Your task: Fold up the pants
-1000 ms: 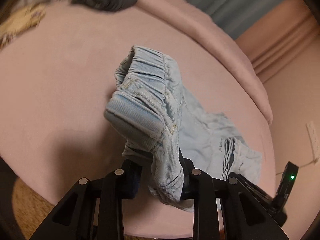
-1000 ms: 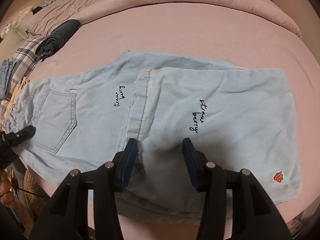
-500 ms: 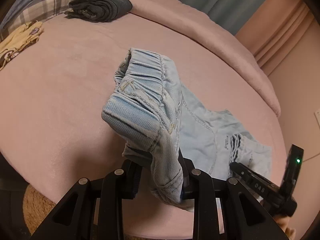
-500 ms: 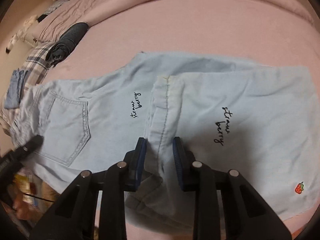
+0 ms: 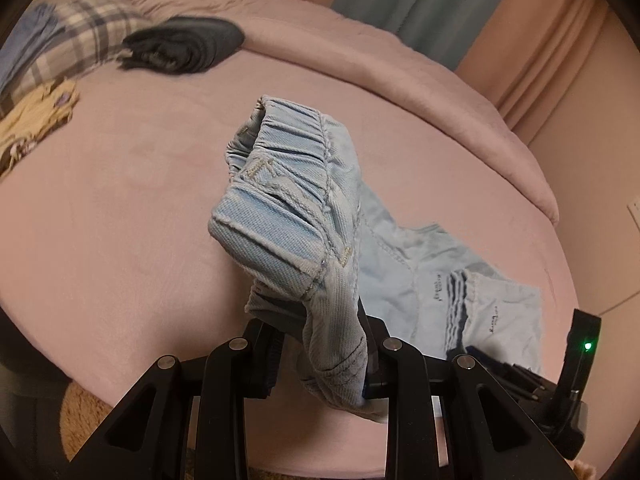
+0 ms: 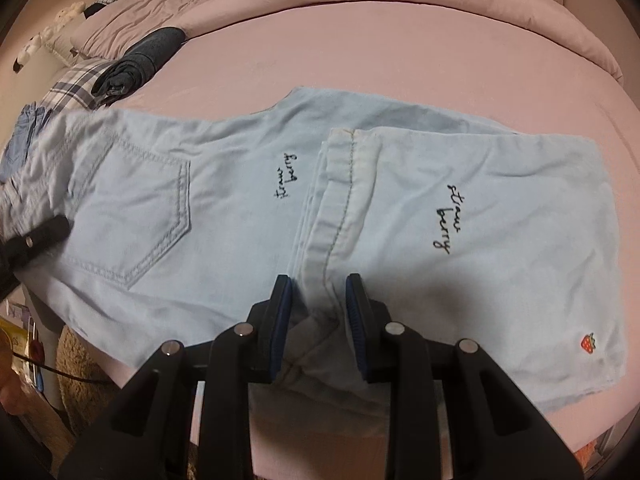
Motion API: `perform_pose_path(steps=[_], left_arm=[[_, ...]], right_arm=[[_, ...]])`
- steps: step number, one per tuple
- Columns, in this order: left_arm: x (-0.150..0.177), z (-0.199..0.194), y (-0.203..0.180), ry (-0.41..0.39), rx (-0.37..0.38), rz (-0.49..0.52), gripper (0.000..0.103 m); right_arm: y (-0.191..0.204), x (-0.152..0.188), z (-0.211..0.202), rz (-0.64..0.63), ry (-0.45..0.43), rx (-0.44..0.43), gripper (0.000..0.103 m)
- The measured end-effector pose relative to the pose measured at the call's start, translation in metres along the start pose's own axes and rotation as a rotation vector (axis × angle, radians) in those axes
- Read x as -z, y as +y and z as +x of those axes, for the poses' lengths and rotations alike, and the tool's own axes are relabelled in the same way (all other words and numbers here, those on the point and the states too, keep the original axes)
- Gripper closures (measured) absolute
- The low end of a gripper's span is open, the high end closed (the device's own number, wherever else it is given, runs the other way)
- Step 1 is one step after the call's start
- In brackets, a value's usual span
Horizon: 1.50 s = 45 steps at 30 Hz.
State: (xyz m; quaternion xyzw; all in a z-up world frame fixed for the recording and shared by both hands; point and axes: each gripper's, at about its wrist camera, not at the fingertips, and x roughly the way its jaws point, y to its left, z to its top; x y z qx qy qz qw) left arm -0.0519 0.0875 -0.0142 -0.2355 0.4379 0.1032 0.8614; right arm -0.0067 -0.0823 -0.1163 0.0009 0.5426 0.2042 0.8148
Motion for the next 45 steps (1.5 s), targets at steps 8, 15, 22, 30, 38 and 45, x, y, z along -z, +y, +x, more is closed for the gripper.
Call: perform_pose_path(steps=[8, 15, 22, 30, 38, 45], left_arm=[[-0.012, -0.025, -0.057, -0.076, 0.102, 0.153, 0.078], [-0.011, -0.008, -0.134, -0.028, 0.272, 0.326, 0.08], [0.024, 0.058, -0.209, 0.157, 0.337, 0.469, 0.08], [0.044, 0.094, -0.233, 0.258, 0.318, 0.528, 0.074], [0.027, 0.071, -0.196, 0.303, 0.396, 0.419, 0.069], [0.031, 0.067, -0.198, 0.344, 0.434, 0.429, 0.02]], right_arm=[[-0.025, 0.012, -0.021, 0.096, -0.002, -0.108, 0.075], [-0.073, 0.02, -0.067, 0.217, -0.113, -0.044, 0.073], [-0.136, 0.04, -0.092, 0.403, -0.16, 0.023, 0.071], [-0.159, 0.059, -0.094, 0.48, -0.154, 0.025, 0.064], [-0.159, 0.057, -0.107, 0.472, -0.196, 0.029, 0.046], [-0.158, 0.051, -0.115, 0.473, -0.226, 0.031, 0.039]])
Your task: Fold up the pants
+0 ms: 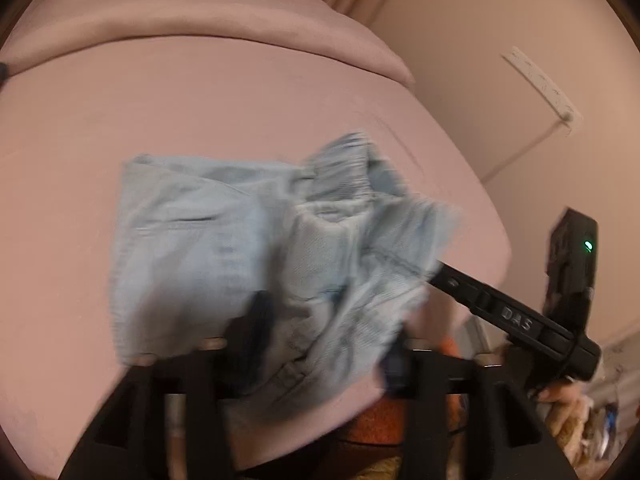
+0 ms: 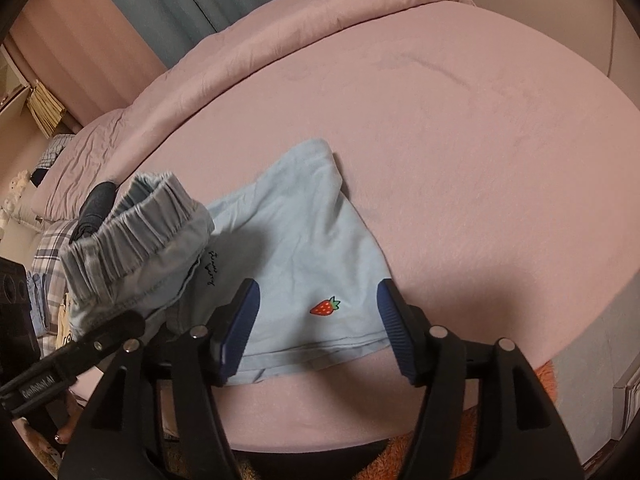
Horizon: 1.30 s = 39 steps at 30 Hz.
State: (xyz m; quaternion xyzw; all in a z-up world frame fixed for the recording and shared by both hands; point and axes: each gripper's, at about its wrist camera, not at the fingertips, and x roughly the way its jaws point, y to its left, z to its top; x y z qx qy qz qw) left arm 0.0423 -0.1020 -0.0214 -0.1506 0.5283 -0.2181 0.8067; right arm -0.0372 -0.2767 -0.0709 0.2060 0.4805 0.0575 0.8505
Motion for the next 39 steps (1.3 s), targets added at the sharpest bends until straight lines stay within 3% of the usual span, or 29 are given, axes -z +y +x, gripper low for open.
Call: perform_pose_path(steps=[2, 5, 10, 15, 20, 21, 22, 24, 27, 30, 33, 37, 39], left_arm=[[0.002, 0.002, -0.007, 0.013, 0.101, -0.018, 0.01], [0.002, 0.001, -0.015, 0.02, 0.119, -0.002, 0.01], [0.006, -0.026, -0.001, -0.061, -0.029, -0.031, 0.01], [0.012, -0.044, 0.04, -0.112, -0.226, -0.098, 0.01], [0.022, -0.049, 0.077, -0.105, -0.275, -0.211, 0.01], [0.025, -0.048, 0.079, -0.107, -0.272, -0.221, 0.01], [0.027, -0.048, 0.081, -0.108, -0.271, -0.23, 0.01], [0.027, -0.047, 0.086, -0.113, -0.266, -0.243, 0.01], [0.019, -0.048, 0.089, -0.123, -0.247, -0.236, 0.01], [0.01, -0.053, 0.095, -0.147, -0.22, -0.233, 0.01], [-0.009, -0.042, 0.095, -0.148, -0.179, -0.226, 0.011], [-0.037, -0.014, 0.096, -0.112, -0.182, -0.198, 0.025], [-0.049, 0.001, 0.099, -0.084, -0.214, -0.191, 0.042]], right_arm=[[0.004, -0.003, 0.0, -0.002, -0.005, -0.006, 0.038], [0.006, -0.002, -0.003, 0.002, -0.01, -0.013, 0.036], [0.007, -0.002, -0.005, 0.009, 0.0, -0.04, 0.032], [0.024, 0.004, 0.007, -0.026, 0.049, -0.086, 0.014], [0.042, 0.013, 0.054, -0.062, 0.154, -0.069, 0.012], [0.045, 0.015, 0.061, -0.082, 0.148, -0.052, 0.019], [0.05, 0.017, 0.068, -0.108, 0.139, -0.035, 0.039], [0.057, 0.014, 0.073, -0.123, 0.149, -0.037, 0.057], [0.066, -0.004, 0.053, -0.147, 0.097, -0.067, 0.073], [0.068, -0.026, 0.018, -0.154, -0.004, -0.1, 0.075], [0.063, -0.04, -0.006, -0.167, -0.092, -0.051, 0.075], [0.034, -0.038, 0.036, -0.113, 0.045, 0.02, 0.075], [0.017, -0.027, 0.059, -0.099, 0.102, 0.083, 0.073]])
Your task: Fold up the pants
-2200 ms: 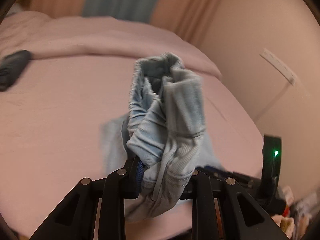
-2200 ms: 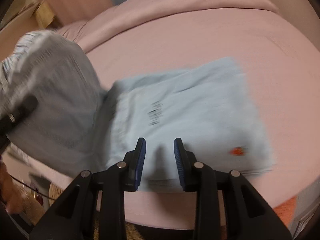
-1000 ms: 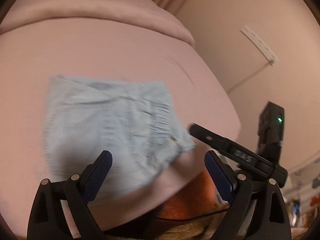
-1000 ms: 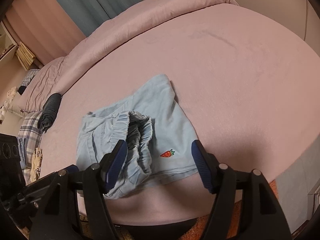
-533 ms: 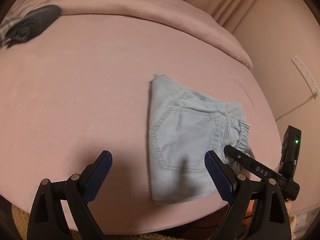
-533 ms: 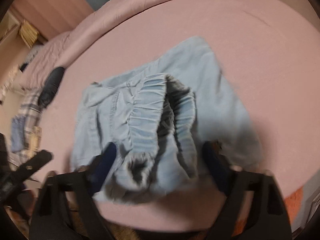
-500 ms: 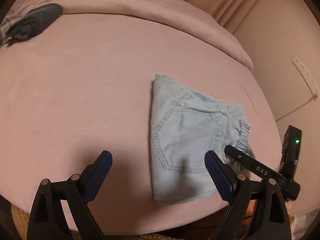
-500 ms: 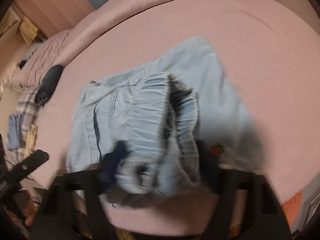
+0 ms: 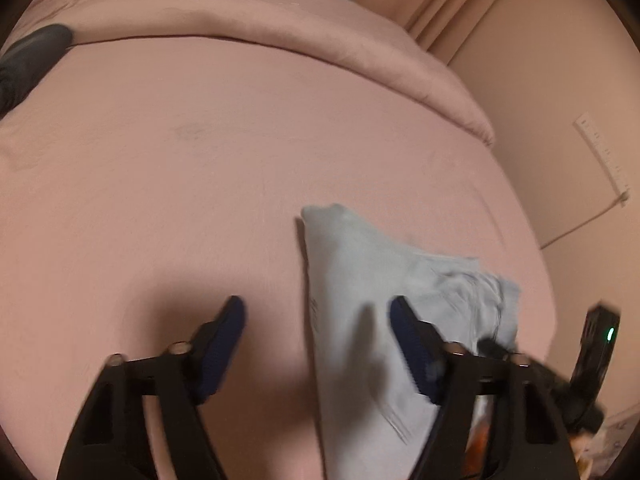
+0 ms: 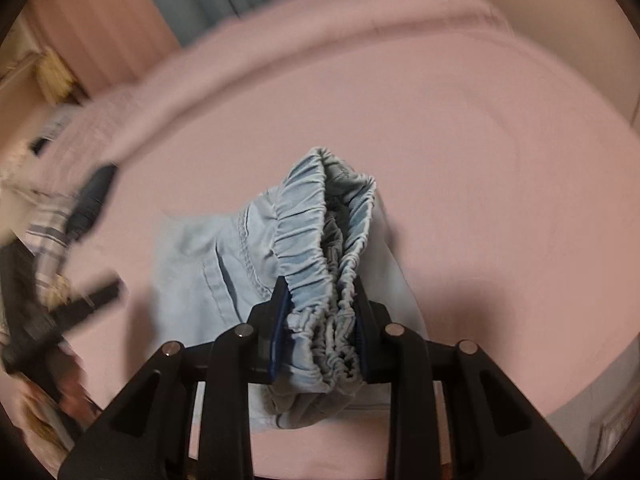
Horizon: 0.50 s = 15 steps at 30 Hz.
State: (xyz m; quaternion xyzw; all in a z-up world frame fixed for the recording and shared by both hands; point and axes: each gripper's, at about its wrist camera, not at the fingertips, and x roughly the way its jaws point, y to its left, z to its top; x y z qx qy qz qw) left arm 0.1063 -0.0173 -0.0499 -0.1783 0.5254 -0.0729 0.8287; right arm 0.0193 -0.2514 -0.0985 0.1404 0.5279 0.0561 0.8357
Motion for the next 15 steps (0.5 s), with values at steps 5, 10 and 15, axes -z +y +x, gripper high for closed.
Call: perform_pose_path(steps=[5, 10, 15], left_arm=[[-0.003, 0.031, 0.005, 0.084, 0.032, 0.002, 0.057], [0.022, 0.042, 0.006, 0.089, 0.034, 0.022, 0.058], [0.048, 0.021, 0.004, 0.095, 0.04, 0.02, 0.058]], right_arm=[[-0.009, 0.006, 0.008, 0.016, -0.006, -0.024, 0.07], [-0.011, 0.004, 0.01, 0.012, -0.01, -0.016, 0.069], [-0.015, 0.011, 0.006, 0.003, -0.018, -0.007, 0.069]])
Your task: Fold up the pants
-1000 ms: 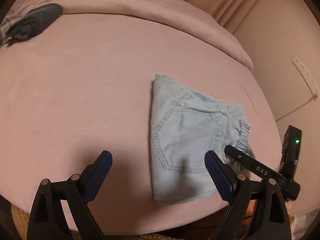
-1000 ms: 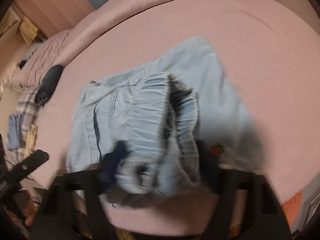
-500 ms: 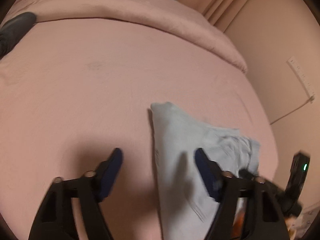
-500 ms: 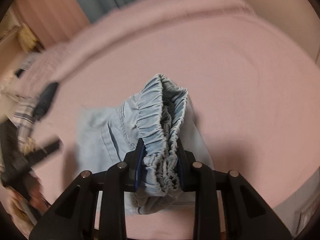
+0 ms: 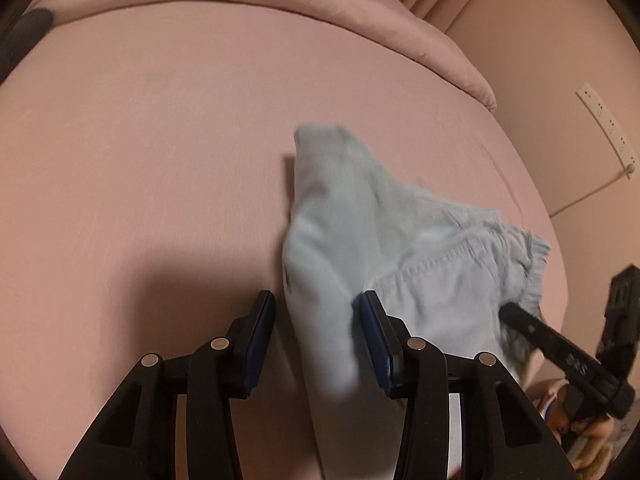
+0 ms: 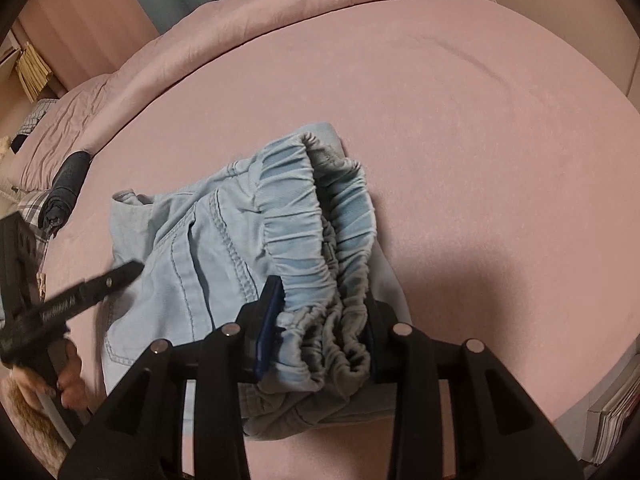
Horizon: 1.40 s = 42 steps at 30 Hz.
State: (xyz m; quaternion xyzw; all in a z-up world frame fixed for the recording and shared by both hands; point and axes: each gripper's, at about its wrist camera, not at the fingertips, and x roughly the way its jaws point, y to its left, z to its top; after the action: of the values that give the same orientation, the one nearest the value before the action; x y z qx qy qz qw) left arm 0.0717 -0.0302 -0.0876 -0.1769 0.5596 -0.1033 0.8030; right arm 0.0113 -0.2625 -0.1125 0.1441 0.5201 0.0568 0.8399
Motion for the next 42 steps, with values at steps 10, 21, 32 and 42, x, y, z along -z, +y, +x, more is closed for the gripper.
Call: perform_pose_path(steps=[10, 21, 32, 42], left_arm=[[0.058, -0.031, 0.006, 0.059, 0.139, -0.094, 0.058], [0.062, -0.042, -0.008, 0.043, 0.123, -0.007, 0.085], [0.064, -0.034, -0.023, 0.094, 0.025, 0.057, 0.086], [0.055, -0.046, -0.009, 0.132, 0.042, 0.028, 0.08]], right_arm=[[0.008, 0.001, -0.005, -0.006, -0.004, 0.025, 0.068], [0.015, 0.002, -0.011, -0.018, -0.016, 0.048, 0.067], [0.011, 0.003, -0.019, -0.027, -0.009, 0.025, 0.068], [0.008, 0.001, -0.01, -0.035, 0.009, 0.06, 0.058]])
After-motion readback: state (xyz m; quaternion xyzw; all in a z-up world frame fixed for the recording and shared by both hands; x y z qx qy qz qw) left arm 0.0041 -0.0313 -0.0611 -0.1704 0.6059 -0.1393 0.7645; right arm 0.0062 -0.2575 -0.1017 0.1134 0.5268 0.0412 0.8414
